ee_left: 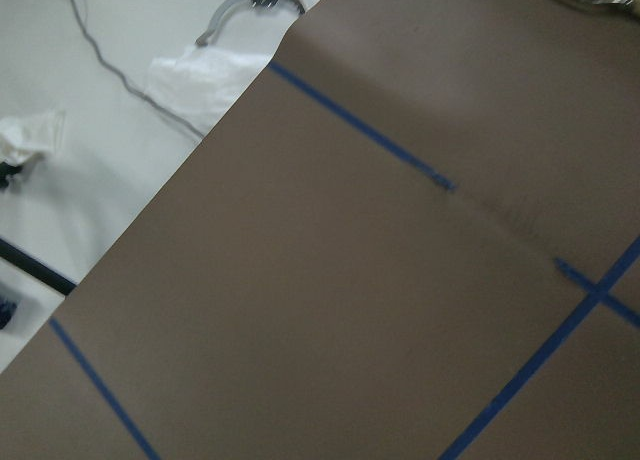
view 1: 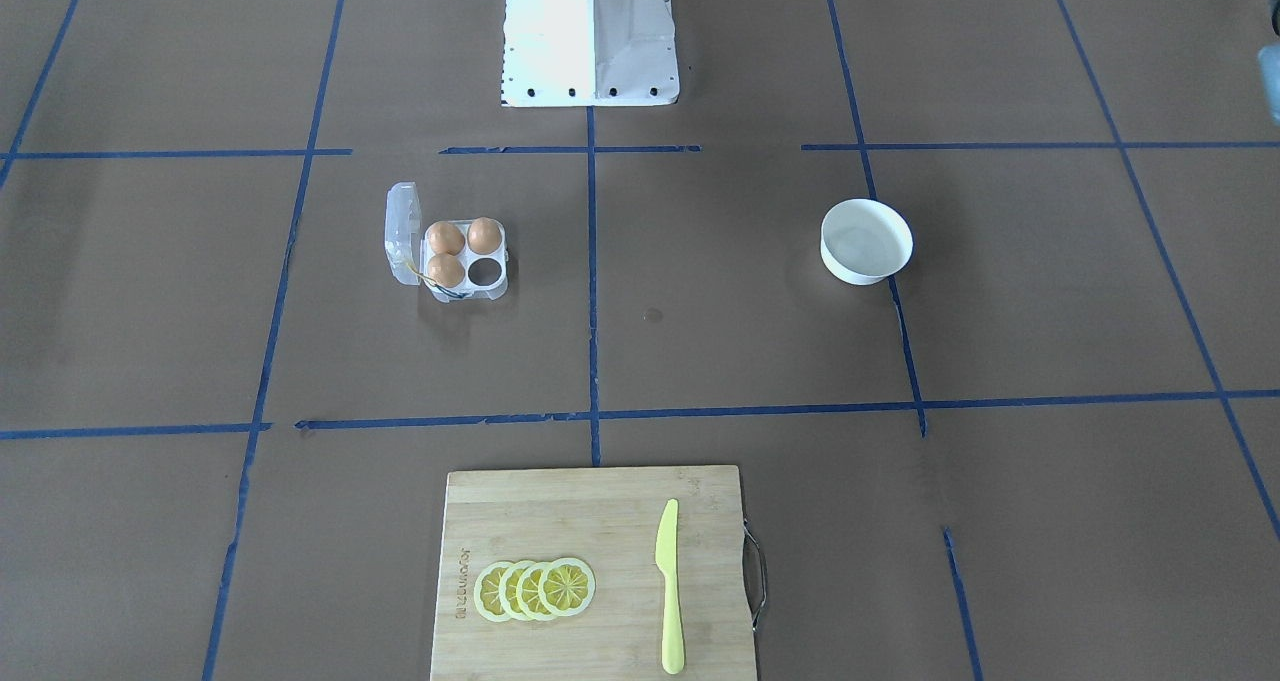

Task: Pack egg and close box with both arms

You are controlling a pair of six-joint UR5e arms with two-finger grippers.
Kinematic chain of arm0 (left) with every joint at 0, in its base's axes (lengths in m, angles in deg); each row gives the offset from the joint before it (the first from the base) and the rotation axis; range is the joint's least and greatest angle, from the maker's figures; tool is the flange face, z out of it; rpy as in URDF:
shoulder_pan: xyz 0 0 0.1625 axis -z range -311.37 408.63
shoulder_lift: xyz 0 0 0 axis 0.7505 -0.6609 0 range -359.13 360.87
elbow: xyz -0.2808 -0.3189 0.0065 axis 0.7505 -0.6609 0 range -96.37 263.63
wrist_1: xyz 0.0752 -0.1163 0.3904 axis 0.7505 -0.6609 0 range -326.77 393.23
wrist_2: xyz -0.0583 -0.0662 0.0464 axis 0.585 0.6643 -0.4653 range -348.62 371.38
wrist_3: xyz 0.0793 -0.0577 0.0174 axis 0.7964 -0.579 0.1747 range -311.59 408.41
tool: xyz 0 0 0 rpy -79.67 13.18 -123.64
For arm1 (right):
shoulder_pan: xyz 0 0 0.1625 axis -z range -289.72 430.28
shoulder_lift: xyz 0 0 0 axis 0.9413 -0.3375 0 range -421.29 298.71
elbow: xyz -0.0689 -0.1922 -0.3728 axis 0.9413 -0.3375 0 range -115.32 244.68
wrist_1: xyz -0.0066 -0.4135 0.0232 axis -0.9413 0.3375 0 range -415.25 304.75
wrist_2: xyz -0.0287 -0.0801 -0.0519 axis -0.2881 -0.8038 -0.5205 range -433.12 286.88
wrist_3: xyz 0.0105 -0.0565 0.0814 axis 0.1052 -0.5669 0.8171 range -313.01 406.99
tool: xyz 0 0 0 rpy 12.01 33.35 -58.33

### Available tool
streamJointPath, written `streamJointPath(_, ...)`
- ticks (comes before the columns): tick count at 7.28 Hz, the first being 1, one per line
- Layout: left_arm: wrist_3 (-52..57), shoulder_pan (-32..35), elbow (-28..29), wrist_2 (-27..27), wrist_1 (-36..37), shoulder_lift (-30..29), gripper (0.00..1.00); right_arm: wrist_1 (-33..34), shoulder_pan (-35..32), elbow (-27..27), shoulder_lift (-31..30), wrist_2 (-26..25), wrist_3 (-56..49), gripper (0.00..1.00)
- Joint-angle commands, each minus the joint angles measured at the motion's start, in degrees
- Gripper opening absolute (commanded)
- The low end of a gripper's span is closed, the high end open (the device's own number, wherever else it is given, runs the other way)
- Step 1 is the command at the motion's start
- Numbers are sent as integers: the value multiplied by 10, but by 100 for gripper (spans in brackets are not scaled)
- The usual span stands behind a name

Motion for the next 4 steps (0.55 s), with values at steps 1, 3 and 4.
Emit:
streamJointPath(1, -1, 36, 60, 4, 5, 56, 100, 0, 0, -1, 1, 0, 0, 100)
streamJointPath(3, -4, 54, 55, 26, 142, 57, 100, 0, 0, -2, 1, 0, 0, 100)
streamJointPath(4, -4, 59, 29, 102, 198, 61, 100, 0, 0, -1, 1, 0, 1, 100)
